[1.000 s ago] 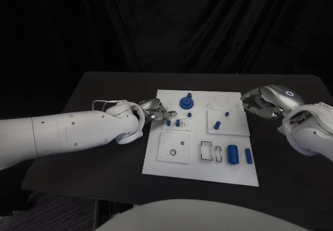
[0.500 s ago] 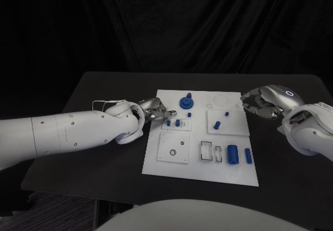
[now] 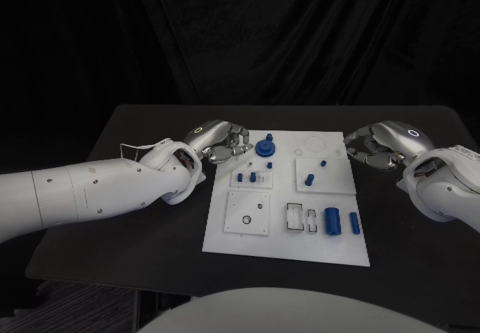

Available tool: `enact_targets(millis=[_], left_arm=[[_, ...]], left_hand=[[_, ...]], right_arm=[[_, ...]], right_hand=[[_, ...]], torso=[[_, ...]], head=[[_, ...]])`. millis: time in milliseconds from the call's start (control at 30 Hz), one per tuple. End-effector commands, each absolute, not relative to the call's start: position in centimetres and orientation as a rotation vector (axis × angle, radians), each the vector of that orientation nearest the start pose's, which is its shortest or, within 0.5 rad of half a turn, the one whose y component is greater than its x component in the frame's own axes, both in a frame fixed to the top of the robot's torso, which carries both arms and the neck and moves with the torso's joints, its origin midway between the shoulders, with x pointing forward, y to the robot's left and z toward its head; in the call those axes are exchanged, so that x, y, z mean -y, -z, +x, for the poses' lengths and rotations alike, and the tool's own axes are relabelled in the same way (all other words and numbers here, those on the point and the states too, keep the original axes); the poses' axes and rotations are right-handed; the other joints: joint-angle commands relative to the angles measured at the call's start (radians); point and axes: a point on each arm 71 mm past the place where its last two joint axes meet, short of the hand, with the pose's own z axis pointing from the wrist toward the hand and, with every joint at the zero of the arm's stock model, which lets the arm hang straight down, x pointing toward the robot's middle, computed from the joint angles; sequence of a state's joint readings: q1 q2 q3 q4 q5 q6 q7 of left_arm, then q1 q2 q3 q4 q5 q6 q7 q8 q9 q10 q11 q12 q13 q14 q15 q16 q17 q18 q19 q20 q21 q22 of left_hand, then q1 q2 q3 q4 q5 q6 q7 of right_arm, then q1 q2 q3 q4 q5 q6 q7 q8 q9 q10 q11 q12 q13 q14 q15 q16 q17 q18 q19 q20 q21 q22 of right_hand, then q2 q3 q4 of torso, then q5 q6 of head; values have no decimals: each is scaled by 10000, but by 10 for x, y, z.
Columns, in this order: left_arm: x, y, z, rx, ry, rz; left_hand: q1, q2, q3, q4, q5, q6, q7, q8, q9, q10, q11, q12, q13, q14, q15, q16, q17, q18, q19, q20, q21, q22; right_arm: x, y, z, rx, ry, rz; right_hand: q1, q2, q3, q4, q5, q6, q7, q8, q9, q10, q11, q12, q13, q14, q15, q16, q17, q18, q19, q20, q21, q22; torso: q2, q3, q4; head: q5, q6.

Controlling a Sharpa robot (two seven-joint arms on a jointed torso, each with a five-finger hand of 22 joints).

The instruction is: Assemble the parts on the task board

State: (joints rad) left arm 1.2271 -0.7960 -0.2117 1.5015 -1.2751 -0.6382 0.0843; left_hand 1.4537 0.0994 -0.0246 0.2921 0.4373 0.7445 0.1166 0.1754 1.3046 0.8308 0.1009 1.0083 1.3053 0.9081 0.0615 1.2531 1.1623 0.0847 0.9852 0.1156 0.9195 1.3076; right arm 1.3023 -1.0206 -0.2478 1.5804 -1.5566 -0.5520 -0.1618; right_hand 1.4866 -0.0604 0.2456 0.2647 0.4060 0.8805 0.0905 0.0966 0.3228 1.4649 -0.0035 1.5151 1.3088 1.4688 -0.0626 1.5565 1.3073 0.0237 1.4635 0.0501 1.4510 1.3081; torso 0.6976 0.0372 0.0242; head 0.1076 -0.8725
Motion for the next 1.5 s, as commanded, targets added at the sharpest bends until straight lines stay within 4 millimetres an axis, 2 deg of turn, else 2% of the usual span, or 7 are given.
enact_targets(millis=[33, 167, 267, 333, 400, 733, 1500], left_arm=[[-169, 201, 462, -13486, 10040, 3199], [-158, 208, 471, -14239, 10457, 4011], [-152, 216, 479, -14892, 10240, 4676], [-149, 220, 484, -15193, 9852, 5186], [-147, 224, 488, -15401, 9519, 5486], [-132, 233, 498, -15943, 8876, 6037], [-121, 232, 500, -15922, 8627, 5872]], left_hand=[[533, -304, 790, 4, -101, -369, 63, -439, -177, -3296, -58, -2771, -695, -1407, -23, -485, -676, 213, -732, 19, -306, 649], [1447, -906, 2630, -47, -902, -446, 41, -1001, -702, -3507, -82, -4078, -2336, -653, -151, -211, -736, 210, -41, 43, 687, 854], [1661, -1643, 4222, -143, -696, -547, 66, -1123, -1647, -3464, 50, -4903, -3553, 601, -210, 37, -655, 186, 1101, 89, 1944, 1115], [1518, -1922, 5063, -399, -600, -669, -23, -1142, -2782, -3502, -43, -5237, -4181, 1965, -325, 532, -341, 67, 2301, 95, 3155, 1424], [1392, -2043, 5390, -626, -662, -631, -3, -1129, -3386, -3367, -52, -5214, -4407, 1910, -344, 352, -720, 36, 2518, 96, 3425, 1479], [858, -2172, 5728, -1300, -1359, -755, -218, -1133, -4838, -2862, 138, -4968, -4912, 2856, -223, 720, -661, -221, 3591, 226, 4481, 1801], [432, -2081, 5502, -1658, -2244, 55, -19, -1032, -5611, -2154, 19, -4722, -5231, 3569, -280, 1230, -265, -395, 4319, 261, 5100, 2039]], right_arm=[[278, 189, 461, -15169, -4294, -1425], [278, 189, 460, -15152, -4346, -1420], [278, 189, 460, -15150, -4368, -1401], [278, 189, 459, -15140, -4389, -1397], [278, 188, 459, -15129, -4403, -1395], [282, 188, 457, -15086, -4392, -1338], [282, 188, 457, -15123, -4370, -1341]], right_hand=[[-89, 21, 44, 27, 60, 48, 11, -45, -13, 518, -26, -21, 2048, 987, -55, 4, 2528, 60, 505, -70, -2, 2235], [-96, 12, 39, 29, 58, 50, 10, -45, -14, 519, -26, -20, 2049, 989, -54, 12, 2534, 59, 507, -70, 3, 2236], [-96, 12, 39, 29, 58, 50, 10, -45, -14, 519, -26, -20, 2049, 989, -54, 12, 2534, 59, 507, -70, 3, 2236], [-96, 12, 39, 29, 58, 50, 10, -45, -14, 519, -26, -20, 2049, 989, -54, 12, 2534, 59, 507, -70, 3, 2236], [-96, 12, 39, 29, 58, 50, 10, -45, -14, 519, -26, -20, 2049, 989, -54, 12, 2534, 59, 507, -70, 3, 2236], [-107, -2, 32, 30, 57, 54, 10, -44, -14, 519, -26, -19, 2049, 991, -54, 22, 2542, 56, 514, -69, 15, 2241], [-115, -10, 28, 33, 56, 56, 10, -45, -15, 518, -25, -20, 2048, 993, -54, 28, 2546, 55, 514, -69, 16, 2241]], torso=[[5, -14, 3], [12, -8, -13], [24, 8, -51], [48, 15, -69], [63, 16, -61], [260, 38, -143], [432, 45, -293]], head=[[-65, -2], [-154, -2], [-152, -2], [-156, -2], [-198, -2], [-266, -2], [-139, -2]])
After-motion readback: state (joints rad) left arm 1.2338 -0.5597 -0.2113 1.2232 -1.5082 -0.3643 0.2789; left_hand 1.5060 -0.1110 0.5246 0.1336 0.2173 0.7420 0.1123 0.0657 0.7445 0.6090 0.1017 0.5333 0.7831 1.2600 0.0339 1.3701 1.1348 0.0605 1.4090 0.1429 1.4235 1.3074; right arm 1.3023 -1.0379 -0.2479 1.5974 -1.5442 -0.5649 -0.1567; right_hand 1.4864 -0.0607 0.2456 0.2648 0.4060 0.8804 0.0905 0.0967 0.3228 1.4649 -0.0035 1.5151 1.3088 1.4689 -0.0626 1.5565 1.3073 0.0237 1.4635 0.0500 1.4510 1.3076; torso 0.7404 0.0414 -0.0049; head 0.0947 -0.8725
